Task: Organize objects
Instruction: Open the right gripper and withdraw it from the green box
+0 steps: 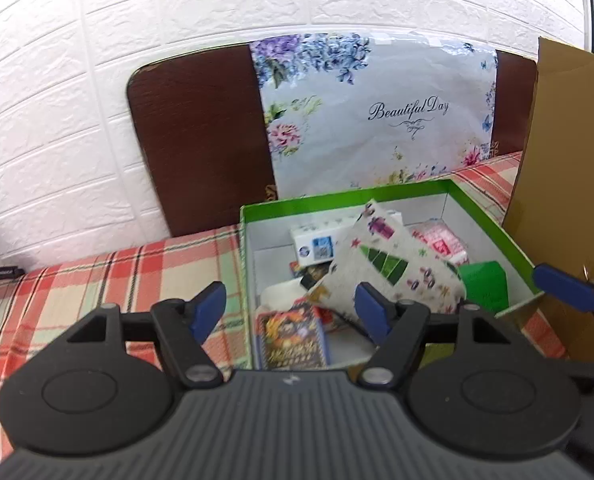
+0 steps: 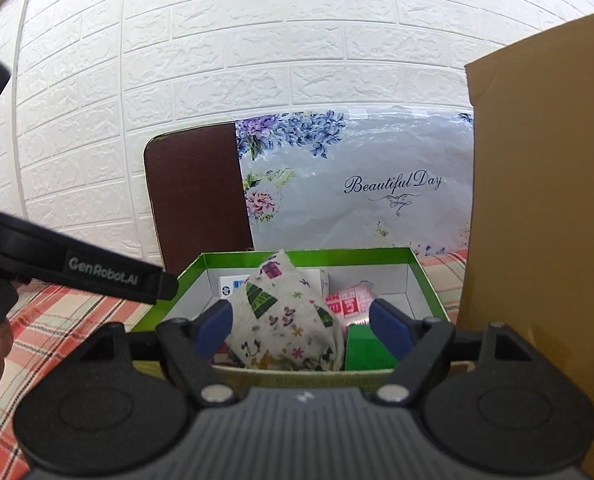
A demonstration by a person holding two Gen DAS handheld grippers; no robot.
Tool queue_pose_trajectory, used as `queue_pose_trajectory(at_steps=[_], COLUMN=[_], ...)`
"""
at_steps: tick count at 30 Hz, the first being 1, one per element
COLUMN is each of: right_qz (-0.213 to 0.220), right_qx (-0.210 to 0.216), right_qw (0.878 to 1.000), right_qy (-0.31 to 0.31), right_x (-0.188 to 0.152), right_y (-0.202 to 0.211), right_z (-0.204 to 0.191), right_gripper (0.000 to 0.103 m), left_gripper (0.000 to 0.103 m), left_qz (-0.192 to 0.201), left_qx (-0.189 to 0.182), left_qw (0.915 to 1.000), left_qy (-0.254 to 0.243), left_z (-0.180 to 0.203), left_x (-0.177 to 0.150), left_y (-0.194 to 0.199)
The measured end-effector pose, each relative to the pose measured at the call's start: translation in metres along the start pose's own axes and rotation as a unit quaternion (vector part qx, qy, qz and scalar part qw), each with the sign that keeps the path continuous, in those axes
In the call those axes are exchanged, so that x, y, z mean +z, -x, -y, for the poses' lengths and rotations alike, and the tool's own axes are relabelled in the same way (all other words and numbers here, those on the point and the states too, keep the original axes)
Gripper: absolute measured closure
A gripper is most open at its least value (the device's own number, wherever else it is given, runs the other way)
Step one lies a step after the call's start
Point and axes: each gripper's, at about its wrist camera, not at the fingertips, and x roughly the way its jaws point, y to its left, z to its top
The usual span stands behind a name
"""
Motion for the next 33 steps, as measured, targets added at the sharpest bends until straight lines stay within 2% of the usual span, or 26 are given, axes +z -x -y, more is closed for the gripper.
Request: queue_pose_trajectory(at_steps=[2,6,16,20,28,31,33], right_qz=[0.002,0.009,0.01,0.01,0.008,0.007,0.007], right_qx=[0.004,0.01,0.029,0.028,0.025,0.023,0.022], right_qw=[1.0,1.0,0.999,0.999,0.999,0.999,0.999], right_qy=[-0.014,-0.028,-0.02,-0.018,-0.023,-0.028,-0.03], right_x=[0.001,0.004,0.003,0.001,-0.001,-0.002,-0.003], right_y=[0.006,0.018,0.045,0.055,0.07,0.073,0.076], right_z=[0.001,-0.001,-0.023,-0.029,-0.033,-0.033,-0.033], right_gripper=[0.025,0.023,0.02,0.013,0.009,0.001,0.0], left_gripper=[0.025,0.024,0.021,0.016,0.007,0.005,0.001], left_qz=[0.001,0.0,-0.013,-0.011,-0.009,-0.01,-0.007], left_qx=[0.005,0.007,0.004,0.003,0.006,0.011,0.02], left_qw=[1.0,1.0,0.9997,0.9995,0.9995,0.9993,0.9992], left_qy=[0.001,0.003,0.022,0.028,0.03,0.035,0.035], left_z=[-0.003,-0.007,-0.02,-0.024,-0.029,-0.032,-0.034], left_x=[-0.006,-0.018,-0.044,-0.052,-0.063,-0.066,-0.068], left_y=[0.006,0.015,0.035,0.043,0.055,0.06,0.064])
